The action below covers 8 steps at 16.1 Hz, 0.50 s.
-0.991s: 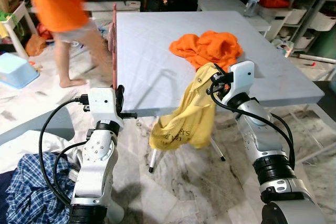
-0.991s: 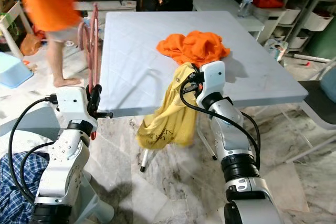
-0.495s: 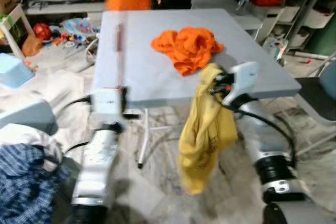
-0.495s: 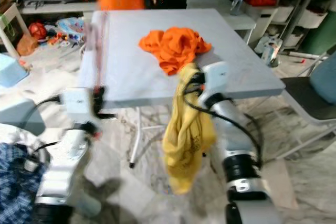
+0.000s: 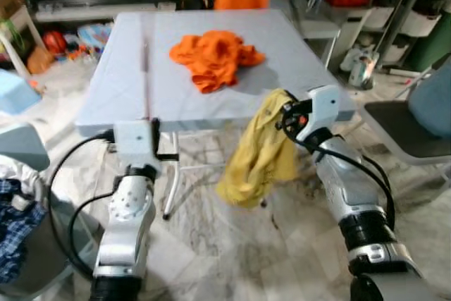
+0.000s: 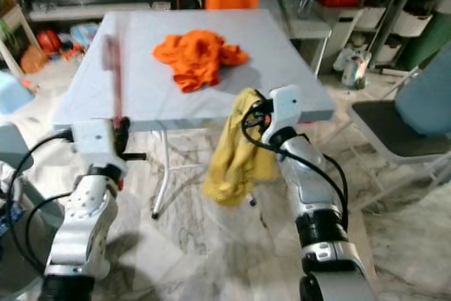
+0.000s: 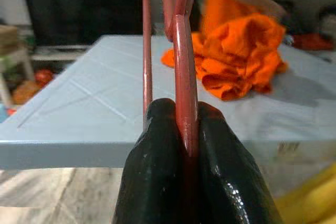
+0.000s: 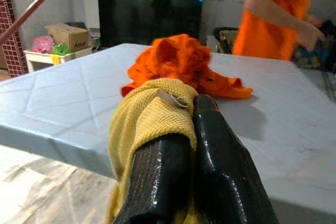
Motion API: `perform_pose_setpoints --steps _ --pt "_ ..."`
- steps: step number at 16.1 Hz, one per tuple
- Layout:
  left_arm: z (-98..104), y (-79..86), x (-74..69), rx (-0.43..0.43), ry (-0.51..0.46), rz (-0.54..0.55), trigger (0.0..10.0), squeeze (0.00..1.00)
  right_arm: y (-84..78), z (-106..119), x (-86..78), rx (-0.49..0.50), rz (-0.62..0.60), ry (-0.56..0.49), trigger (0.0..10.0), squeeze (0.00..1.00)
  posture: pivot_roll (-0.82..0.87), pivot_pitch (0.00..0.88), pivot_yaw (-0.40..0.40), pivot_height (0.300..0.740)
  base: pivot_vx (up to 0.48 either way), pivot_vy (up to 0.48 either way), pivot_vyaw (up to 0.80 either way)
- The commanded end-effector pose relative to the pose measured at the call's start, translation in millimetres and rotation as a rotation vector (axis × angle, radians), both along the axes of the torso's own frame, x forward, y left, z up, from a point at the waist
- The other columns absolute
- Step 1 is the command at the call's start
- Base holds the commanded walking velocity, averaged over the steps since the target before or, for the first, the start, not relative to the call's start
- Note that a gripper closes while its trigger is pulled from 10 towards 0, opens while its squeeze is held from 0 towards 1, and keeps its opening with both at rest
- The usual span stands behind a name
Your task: Hang hanger
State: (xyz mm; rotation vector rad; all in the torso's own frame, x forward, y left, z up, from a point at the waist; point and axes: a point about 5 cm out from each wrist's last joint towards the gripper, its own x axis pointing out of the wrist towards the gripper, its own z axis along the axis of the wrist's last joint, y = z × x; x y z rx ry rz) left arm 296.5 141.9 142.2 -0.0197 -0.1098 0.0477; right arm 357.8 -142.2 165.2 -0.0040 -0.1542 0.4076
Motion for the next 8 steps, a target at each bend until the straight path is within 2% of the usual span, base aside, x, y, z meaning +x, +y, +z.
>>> perform_pose_setpoints --steps 1,2,4,5,8 --pt "1.4 -4.8 0.6 0.013 -0.006 -0.005 10.0 0.0 -1.4 11.3 0.7 -0.035 -0.021 -0.052 10.0 0.0 -0.05 0.0 -0.036 0.74 0.0 0.0 0.0" --pt "1.1 -4.2 0.6 0.008 -0.004 0.001 10.0 0.0 -1.1 11.2 0.8 -0.048 -0.02 -0.056 10.0 0.0 -0.05 0.0 -0.036 0.74 0.0 0.0 0.0" --pt "2.0 0.5 1.1 0.008 -0.008 0.036 10.0 0.0 3.6 10.0 -1.0 0.009 0.061 -0.032 10.0 0.0 -0.05 0.0 -0.036 0.74 0.0 0.0 0.0" --pt "2.3 2.3 1.7 0.004 -0.006 0.045 10.0 0.0 4.4 11.1 -1.6 0.007 0.058 -0.031 10.0 0.0 -0.05 0.0 -0.035 0.74 0.0 0.0 0.0" --pt "1.6 3.7 1.0 0.016 -0.003 0.053 10.0 0.0 13.0 6.6 -9.1 -0.055 0.12 -0.032 10.0 0.0 -0.05 0.0 -0.034 0.74 0.0 0.0 0.0"
